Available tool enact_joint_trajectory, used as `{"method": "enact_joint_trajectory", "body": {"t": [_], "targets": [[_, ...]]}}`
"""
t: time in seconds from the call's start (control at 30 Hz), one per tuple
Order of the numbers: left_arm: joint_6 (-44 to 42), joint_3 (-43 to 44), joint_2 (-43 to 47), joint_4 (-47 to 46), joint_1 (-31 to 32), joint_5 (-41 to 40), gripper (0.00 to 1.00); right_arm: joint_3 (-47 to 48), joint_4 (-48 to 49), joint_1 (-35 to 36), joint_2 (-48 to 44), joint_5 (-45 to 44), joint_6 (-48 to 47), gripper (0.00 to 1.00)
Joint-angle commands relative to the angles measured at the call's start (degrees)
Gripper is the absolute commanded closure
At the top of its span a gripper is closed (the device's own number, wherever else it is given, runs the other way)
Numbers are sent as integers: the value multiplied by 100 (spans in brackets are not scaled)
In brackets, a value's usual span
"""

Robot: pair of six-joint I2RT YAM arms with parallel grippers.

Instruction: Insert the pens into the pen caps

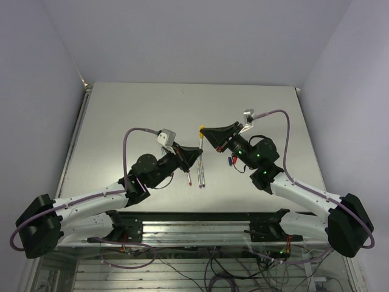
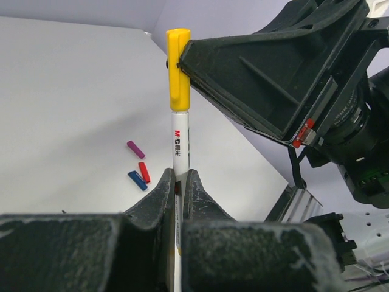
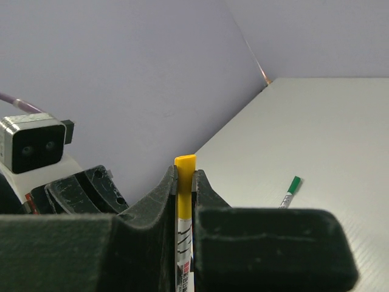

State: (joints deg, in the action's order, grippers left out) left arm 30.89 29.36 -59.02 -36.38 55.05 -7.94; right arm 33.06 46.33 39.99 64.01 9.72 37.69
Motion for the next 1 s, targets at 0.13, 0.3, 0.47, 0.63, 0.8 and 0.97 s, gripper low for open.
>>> {"method": "enact_joint_trajectory", "body": {"t": [0.13,0.3,0.47,0.63,0.8,0.97], "targets": [[-395,213,118,-1346,-2,-835,93,-118,-1127,211,136,187,-119,100],[-501,251,120,-1566,2,-1047,93,7,-1594,414,298,-8,-306,100],[-683,440,114,-1560,2,-1082,93,84,-1865,591,531,-168,-391,100],[-833,503,191,-1435,-7,-1212,93,126,-1993,699,604,-361,-480,100],[-804,471,227,-1191,-11,-1258,93,240,-2029,711,639,-480,-547,100],[-702,372,181,-623,-11,-1177,93,559,-2009,708,577,-896,-714,68]]}}
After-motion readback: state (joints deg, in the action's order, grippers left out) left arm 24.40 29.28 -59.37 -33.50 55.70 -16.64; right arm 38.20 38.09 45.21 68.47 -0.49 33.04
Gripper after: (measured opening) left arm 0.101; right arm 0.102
